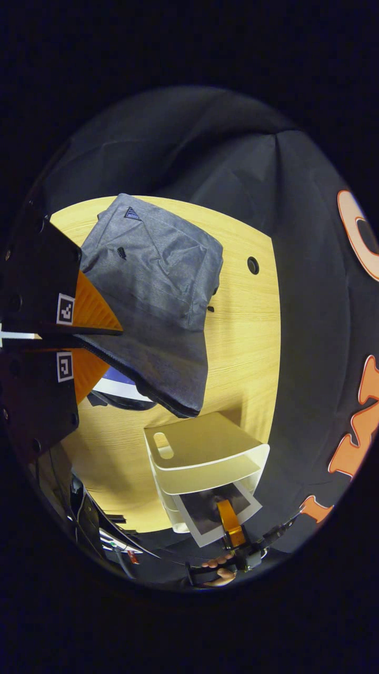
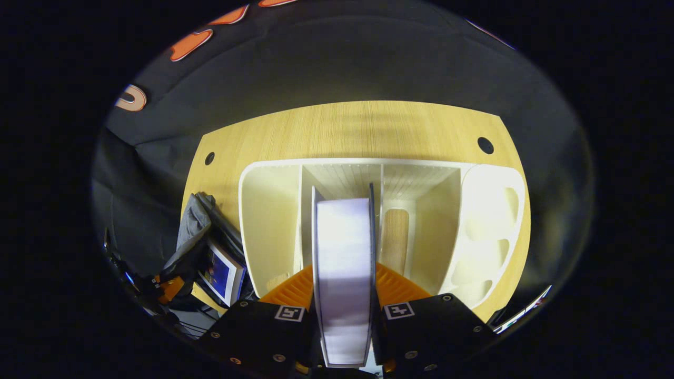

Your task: Open the schoolbag, grab two books from the bookshelf and put them into the schoolbag.

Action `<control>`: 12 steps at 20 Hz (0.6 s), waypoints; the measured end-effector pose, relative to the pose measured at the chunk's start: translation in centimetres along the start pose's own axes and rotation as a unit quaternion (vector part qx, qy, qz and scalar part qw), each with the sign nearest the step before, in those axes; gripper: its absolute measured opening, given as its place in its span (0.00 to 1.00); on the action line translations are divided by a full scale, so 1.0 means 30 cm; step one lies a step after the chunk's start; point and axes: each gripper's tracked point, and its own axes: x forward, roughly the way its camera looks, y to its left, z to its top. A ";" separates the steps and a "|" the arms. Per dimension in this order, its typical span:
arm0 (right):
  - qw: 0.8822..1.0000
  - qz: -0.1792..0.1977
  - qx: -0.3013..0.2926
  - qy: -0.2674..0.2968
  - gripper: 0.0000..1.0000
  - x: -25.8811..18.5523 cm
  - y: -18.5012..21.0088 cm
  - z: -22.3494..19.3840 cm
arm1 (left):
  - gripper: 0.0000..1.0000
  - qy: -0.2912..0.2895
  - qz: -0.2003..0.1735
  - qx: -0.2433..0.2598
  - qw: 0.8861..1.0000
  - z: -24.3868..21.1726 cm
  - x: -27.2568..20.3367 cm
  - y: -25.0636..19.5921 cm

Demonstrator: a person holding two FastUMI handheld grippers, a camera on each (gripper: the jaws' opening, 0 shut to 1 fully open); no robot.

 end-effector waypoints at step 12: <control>0.994 -0.010 0.060 -0.089 0.40 -0.385 0.028 -0.089 | 0.05 -0.004 -0.049 0.059 0.997 0.001 -0.008 0.027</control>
